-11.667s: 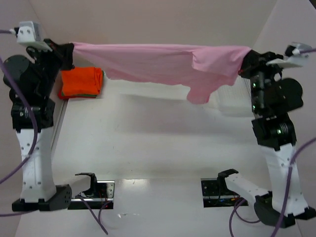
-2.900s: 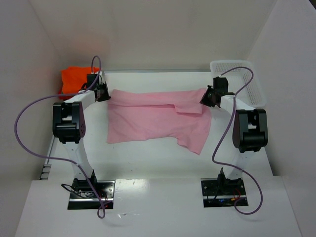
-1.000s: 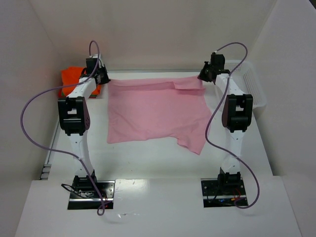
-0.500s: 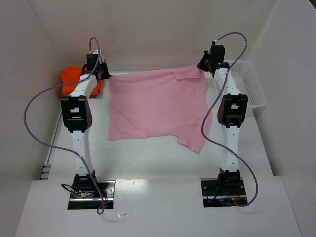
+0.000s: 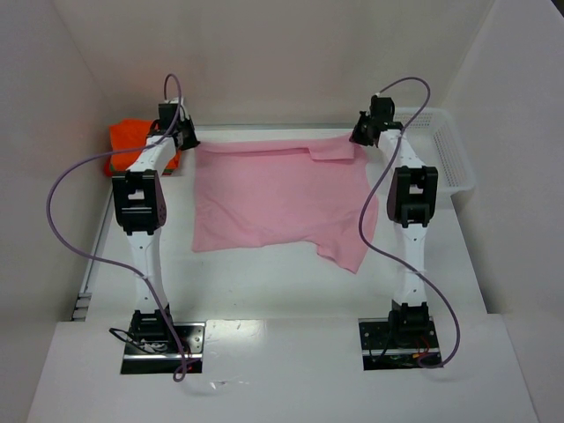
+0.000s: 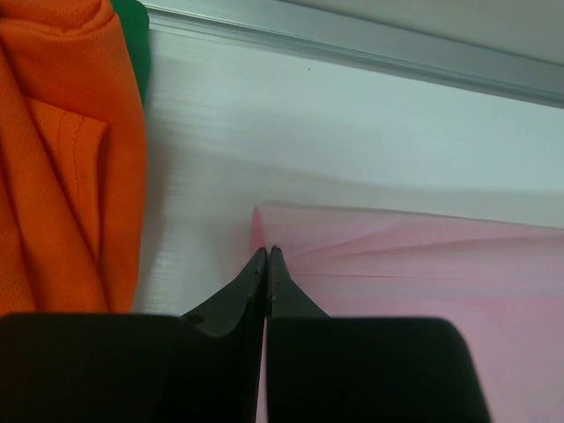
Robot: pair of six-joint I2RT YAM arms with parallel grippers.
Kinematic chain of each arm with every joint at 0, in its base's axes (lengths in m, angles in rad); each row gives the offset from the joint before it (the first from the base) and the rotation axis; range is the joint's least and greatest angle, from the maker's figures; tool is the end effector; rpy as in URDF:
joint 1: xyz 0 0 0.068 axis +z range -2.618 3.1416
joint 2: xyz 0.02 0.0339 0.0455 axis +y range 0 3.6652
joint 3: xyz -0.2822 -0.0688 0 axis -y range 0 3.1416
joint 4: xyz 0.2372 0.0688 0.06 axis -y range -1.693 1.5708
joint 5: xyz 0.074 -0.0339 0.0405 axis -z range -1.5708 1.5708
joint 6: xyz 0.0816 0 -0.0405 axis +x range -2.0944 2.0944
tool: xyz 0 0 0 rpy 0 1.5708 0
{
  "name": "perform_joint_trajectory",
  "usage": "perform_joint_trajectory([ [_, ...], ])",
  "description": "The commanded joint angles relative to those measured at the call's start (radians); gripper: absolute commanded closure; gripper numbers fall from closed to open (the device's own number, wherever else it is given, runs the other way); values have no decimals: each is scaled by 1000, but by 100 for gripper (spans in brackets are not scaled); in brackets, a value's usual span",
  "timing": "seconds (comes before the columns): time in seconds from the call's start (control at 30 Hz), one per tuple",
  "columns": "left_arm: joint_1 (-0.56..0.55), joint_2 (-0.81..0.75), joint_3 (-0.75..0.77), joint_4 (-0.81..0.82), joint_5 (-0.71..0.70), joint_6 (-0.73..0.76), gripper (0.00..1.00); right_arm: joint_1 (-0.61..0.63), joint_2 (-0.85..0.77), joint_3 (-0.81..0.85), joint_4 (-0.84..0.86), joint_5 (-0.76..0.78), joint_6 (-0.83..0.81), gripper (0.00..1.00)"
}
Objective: Fold and stack the t-shirts
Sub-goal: Fold the flattened tshirt in 1/3 of the way
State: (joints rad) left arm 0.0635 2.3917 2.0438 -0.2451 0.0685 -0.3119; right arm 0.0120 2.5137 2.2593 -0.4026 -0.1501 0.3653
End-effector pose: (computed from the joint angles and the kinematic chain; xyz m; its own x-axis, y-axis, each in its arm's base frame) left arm 0.5980 0.0324 0.1945 -0.5288 -0.3404 -0.7775 -0.1775 0.9402 -0.2909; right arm 0.6153 0.0196 0.1832 -0.6169 0.3458 -0.7070 0.0965 0.9247 0.3682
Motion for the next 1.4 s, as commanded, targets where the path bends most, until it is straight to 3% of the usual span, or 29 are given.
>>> perform_joint_trajectory([
  [0.0, 15, -38, -45, 18, -9, 39, 100, -23, -116, -99, 33, 0, -5, 100],
  [0.2, 15, -129, -169, 38, 0, 48, 100, -23, -249, -303, 82, 0, -5, 100],
  [0.53, 15, -229, -315, 66, 20, 39, 100, -23, -357, -434, 91, 41, -5, 100],
  [0.97, 15, -229, -364, 75, 39, 39, 100, -23, -417, -627, 107, 73, 4, 100],
  [1.27, 15, -220, -384, 75, 39, 39, 100, -23, -417, -647, 107, 93, 14, 100],
  [1.37, 15, -220, -396, 75, 39, 39, 100, -23, -408, -647, 107, 115, 14, 92],
])
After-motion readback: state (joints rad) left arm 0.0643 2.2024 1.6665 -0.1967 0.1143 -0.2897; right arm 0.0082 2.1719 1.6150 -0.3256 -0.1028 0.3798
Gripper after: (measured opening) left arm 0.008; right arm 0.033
